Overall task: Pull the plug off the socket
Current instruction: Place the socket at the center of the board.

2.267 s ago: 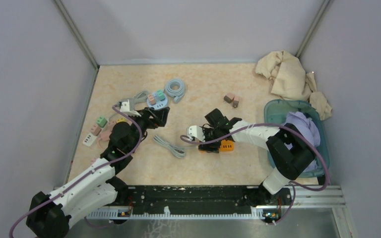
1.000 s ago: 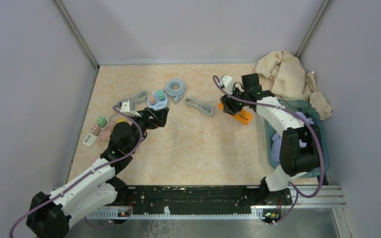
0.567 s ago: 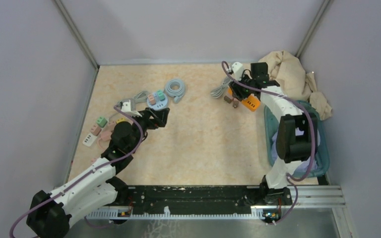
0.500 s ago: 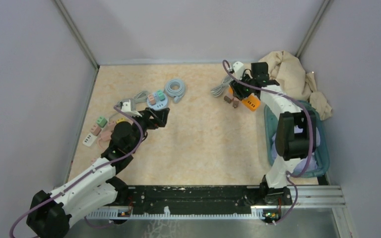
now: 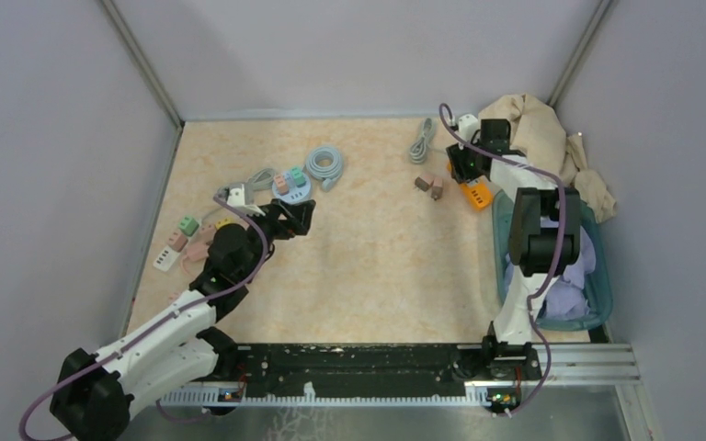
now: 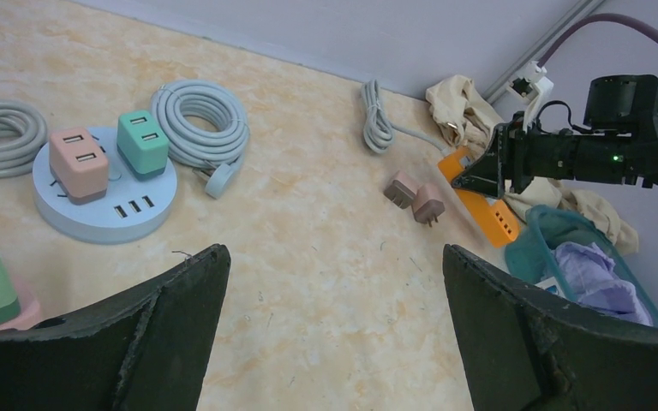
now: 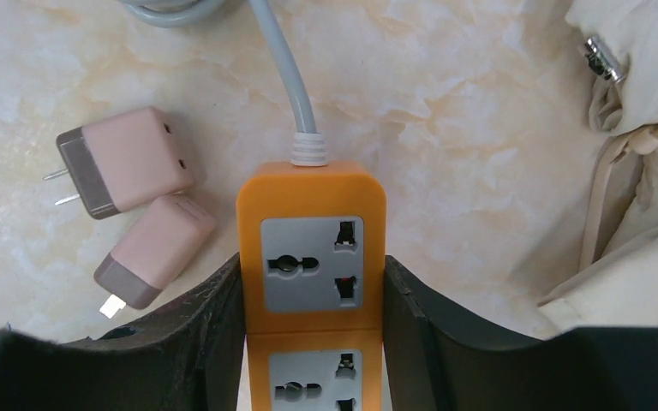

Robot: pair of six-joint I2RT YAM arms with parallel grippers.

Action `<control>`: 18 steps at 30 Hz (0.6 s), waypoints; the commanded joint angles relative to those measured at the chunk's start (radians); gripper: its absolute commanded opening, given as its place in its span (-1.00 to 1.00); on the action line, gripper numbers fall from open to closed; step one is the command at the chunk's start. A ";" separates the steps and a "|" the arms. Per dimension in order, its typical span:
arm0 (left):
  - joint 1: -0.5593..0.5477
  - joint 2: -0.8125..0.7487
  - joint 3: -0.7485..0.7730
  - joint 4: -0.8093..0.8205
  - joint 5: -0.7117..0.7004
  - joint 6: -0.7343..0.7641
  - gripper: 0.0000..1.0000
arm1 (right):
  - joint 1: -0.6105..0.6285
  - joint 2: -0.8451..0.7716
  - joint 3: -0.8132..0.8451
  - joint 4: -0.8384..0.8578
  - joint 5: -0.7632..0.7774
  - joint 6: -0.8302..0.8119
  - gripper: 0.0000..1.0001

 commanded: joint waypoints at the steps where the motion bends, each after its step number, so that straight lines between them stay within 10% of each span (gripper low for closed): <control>1: 0.005 0.031 0.018 0.037 0.011 0.024 0.97 | -0.011 0.036 0.022 0.081 0.063 0.152 -1.00; 18: 0.006 0.116 0.154 -0.085 0.048 0.089 0.99 | -0.034 0.063 0.066 0.041 0.023 0.247 0.27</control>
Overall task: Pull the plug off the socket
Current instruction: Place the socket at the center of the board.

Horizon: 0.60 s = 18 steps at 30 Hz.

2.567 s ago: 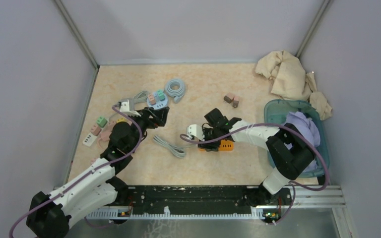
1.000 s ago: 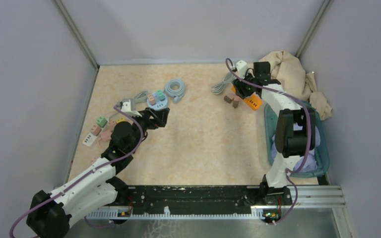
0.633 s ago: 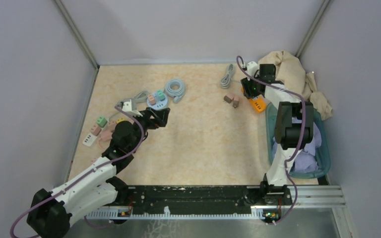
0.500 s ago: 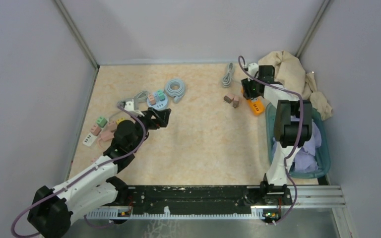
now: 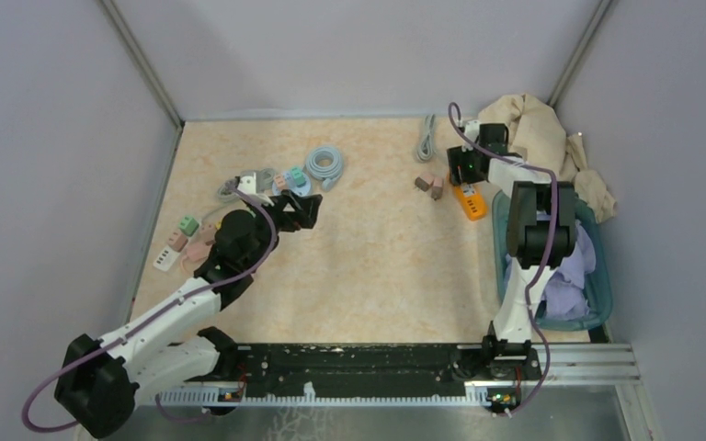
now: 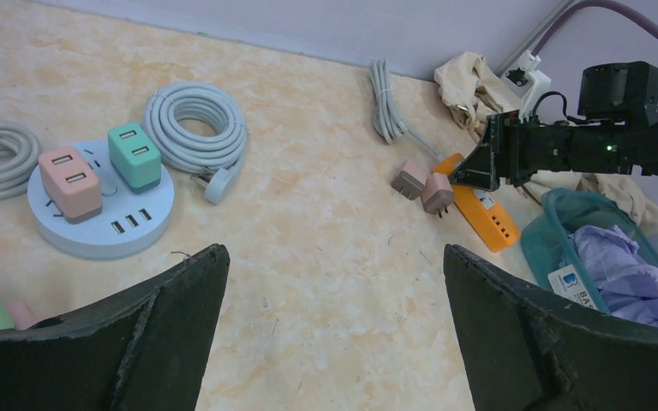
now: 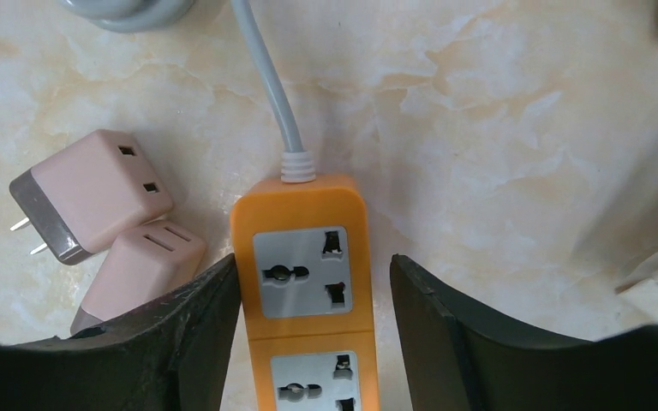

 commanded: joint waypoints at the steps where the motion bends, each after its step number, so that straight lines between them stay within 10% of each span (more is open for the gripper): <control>1: 0.005 0.029 0.089 -0.061 0.022 0.047 0.99 | -0.025 -0.026 0.068 0.006 -0.029 0.022 0.30; 18: 0.160 0.278 0.455 -0.375 0.315 0.061 0.99 | -0.063 -0.237 0.194 -0.258 -0.533 -0.109 0.40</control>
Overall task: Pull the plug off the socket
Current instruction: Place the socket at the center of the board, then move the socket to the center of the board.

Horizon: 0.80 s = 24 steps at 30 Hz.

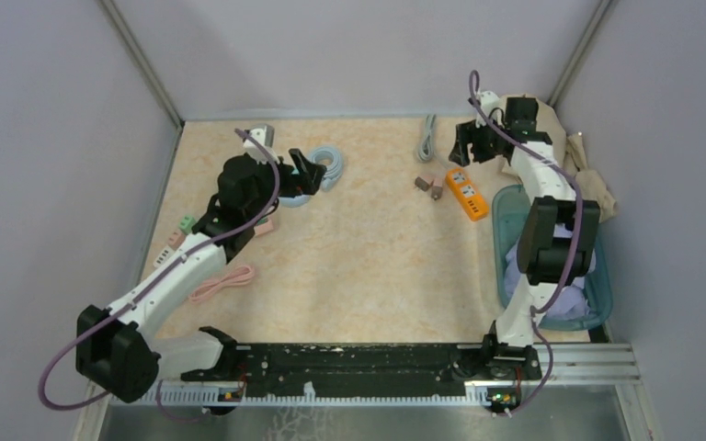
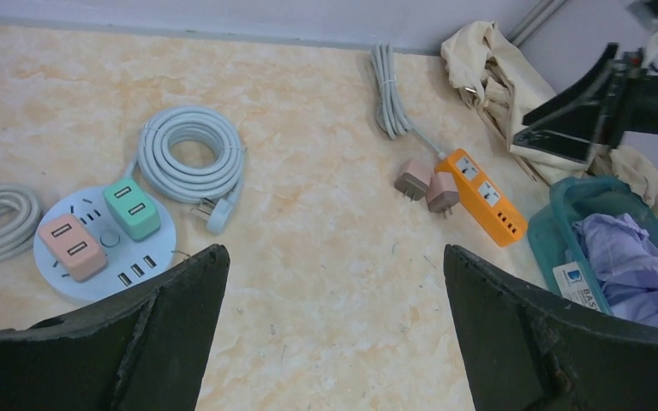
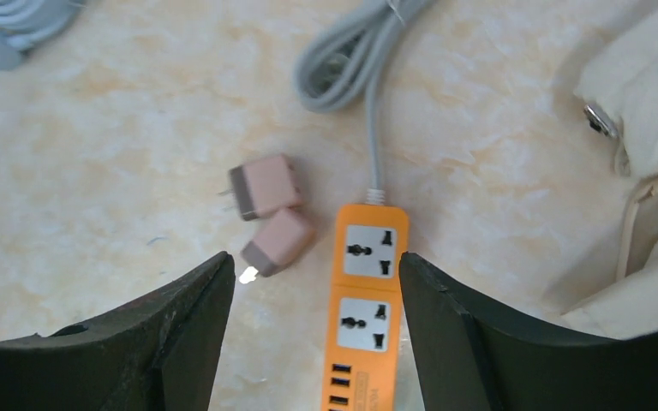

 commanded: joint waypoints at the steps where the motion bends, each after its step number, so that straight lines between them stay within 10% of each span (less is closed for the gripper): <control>1: 0.065 0.082 0.086 -0.109 0.154 -0.001 0.99 | -0.002 -0.120 0.049 -0.058 -0.265 -0.034 0.40; 12: 0.295 0.359 0.320 -0.350 0.270 0.118 1.00 | -0.002 -0.250 -0.075 -0.020 -0.442 0.035 0.37; 24: 0.326 0.637 0.604 -0.615 -0.048 0.044 0.94 | -0.003 -0.284 -0.157 0.023 -0.462 0.081 0.35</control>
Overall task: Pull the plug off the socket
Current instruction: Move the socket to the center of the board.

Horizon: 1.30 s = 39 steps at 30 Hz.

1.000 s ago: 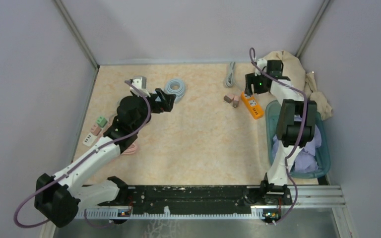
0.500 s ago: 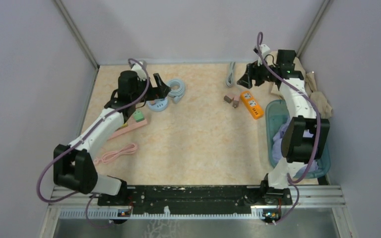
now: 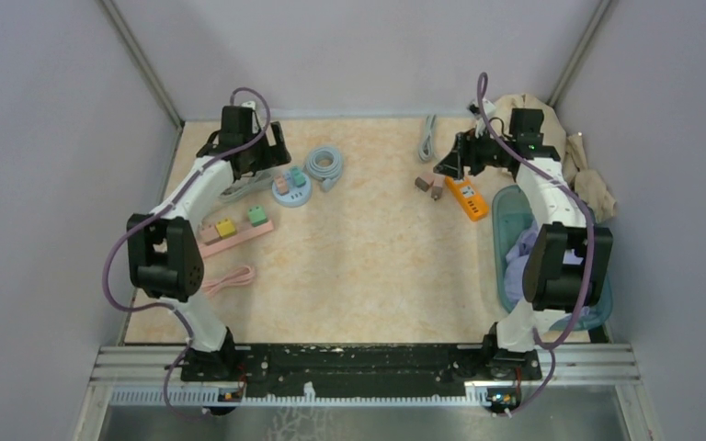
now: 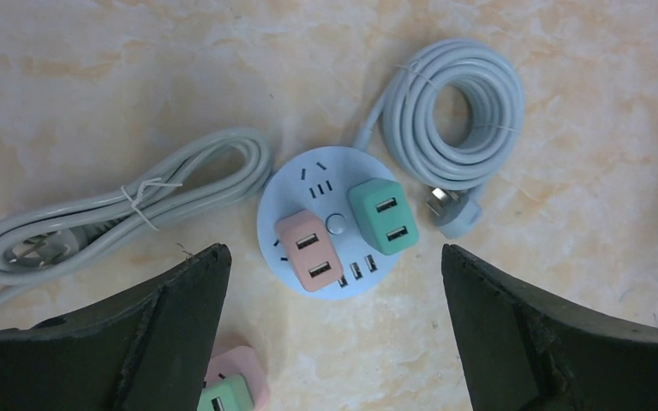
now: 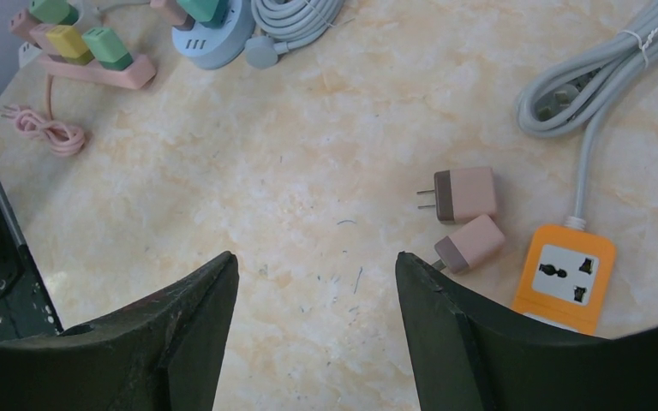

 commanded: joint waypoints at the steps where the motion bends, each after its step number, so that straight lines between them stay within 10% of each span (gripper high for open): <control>1: 0.000 0.065 0.078 -0.128 -0.121 -0.072 0.92 | -0.003 -0.062 -0.001 0.053 -0.037 0.022 0.34; 20: -0.096 0.326 0.395 -0.497 -0.398 -0.283 0.57 | -0.003 -0.070 -0.028 0.085 -0.050 0.063 0.33; 32: -0.096 0.289 0.340 -0.432 -0.359 -0.259 0.40 | -0.002 -0.078 -0.047 0.091 -0.046 0.064 0.33; 39: -0.094 0.257 0.262 -0.331 -0.322 -0.234 -0.16 | -0.002 -0.080 -0.054 0.093 -0.045 0.063 0.33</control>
